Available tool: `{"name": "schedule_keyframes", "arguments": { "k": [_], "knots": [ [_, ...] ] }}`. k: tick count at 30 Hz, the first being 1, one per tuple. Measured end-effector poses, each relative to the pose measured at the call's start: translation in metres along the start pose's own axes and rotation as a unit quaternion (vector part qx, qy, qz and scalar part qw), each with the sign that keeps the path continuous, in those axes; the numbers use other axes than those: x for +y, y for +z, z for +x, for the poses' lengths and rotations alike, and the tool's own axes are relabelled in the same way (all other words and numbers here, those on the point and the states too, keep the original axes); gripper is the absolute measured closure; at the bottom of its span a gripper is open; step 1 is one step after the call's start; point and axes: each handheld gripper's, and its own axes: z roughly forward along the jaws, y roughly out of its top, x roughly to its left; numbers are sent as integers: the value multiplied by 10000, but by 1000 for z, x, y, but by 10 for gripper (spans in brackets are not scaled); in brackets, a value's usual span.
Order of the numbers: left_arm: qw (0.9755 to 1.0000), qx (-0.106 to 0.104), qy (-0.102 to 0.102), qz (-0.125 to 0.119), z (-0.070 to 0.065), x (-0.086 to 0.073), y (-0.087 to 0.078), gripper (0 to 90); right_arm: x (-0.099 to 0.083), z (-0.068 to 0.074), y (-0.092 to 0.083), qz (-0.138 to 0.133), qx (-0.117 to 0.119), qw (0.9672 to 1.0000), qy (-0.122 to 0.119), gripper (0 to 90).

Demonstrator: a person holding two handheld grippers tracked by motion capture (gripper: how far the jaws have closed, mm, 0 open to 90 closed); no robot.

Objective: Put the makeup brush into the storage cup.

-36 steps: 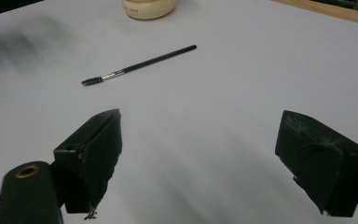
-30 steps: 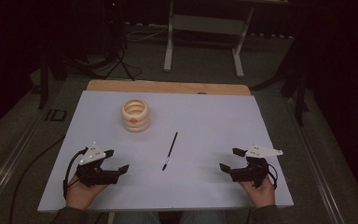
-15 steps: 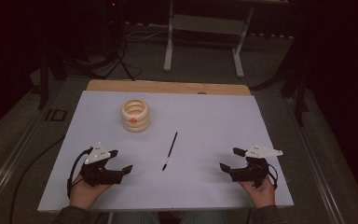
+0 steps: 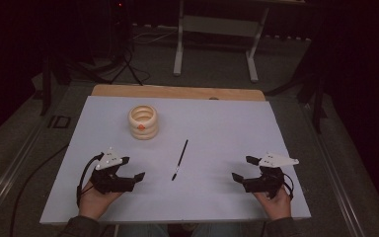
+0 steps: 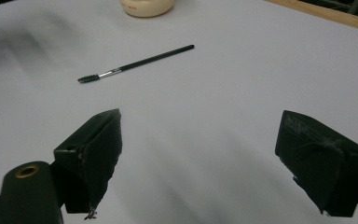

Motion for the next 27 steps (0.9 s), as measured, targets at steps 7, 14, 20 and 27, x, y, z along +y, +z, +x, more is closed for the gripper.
{"name": "schedule_keyframes", "arguments": {
  "k": [7, 14, 20, 27],
  "knots": [
    [10000, -12, -3, 39, -1, 14, 11, 214, 2, -3, 0, -21, -8, 10000, 21, 145],
    [9998, -177, -35, 66, -4, 29, 28, 221, 3, -3, -1, -33, -7, 10000, 81, 145],
    [9997, -126, -8, 187, -5, 36, 39, 221, 5, -2, -2, -54, -9, 10000, 61, 145],
    [9994, -127, 74, 320, -6, 46, 51, 223, 6, 0, 1, 2, 24, 10000, 74, 145]
  ]
}}
